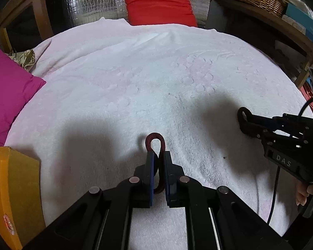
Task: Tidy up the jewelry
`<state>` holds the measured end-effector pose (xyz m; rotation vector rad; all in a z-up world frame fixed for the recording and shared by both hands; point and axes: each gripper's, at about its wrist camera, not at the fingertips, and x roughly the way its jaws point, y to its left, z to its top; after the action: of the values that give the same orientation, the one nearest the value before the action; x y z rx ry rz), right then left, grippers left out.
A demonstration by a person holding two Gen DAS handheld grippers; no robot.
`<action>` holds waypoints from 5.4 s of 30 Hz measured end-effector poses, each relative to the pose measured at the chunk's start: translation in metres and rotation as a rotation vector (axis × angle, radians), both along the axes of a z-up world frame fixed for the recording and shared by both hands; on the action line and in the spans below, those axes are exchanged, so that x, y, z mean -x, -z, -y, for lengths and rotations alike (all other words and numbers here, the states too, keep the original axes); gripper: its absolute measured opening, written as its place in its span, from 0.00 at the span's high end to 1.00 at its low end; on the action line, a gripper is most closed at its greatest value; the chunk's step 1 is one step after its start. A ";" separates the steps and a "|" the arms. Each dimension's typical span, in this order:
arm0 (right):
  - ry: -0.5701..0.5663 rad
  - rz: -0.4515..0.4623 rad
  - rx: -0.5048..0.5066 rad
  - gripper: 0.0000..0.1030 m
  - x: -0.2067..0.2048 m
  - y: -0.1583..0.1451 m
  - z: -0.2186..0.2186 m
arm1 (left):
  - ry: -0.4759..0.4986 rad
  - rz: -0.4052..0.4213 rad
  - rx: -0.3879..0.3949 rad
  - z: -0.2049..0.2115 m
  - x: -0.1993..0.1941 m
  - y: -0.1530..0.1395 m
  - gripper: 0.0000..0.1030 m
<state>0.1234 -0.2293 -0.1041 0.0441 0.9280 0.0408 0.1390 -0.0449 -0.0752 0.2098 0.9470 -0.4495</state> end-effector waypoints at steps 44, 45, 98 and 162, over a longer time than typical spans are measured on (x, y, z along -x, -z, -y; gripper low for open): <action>0.009 0.008 -0.277 0.85 0.071 -0.021 -0.035 | -0.122 0.029 -0.045 -0.028 0.068 0.005 0.91; 0.005 0.011 -0.279 0.85 0.072 -0.022 -0.036 | -0.130 0.030 -0.045 -0.030 0.070 0.005 0.91; -0.434 0.200 -0.222 0.85 0.130 -0.126 -0.255 | -0.568 0.307 0.025 -0.242 0.177 -0.089 0.91; -0.555 0.112 -0.208 0.38 0.045 -0.118 -0.360 | -0.811 0.200 -0.073 -0.363 0.197 -0.058 0.23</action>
<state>0.0782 0.1307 0.0136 -0.0242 0.7985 0.6482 -0.0577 0.3180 -0.0170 -0.0721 0.7749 0.3478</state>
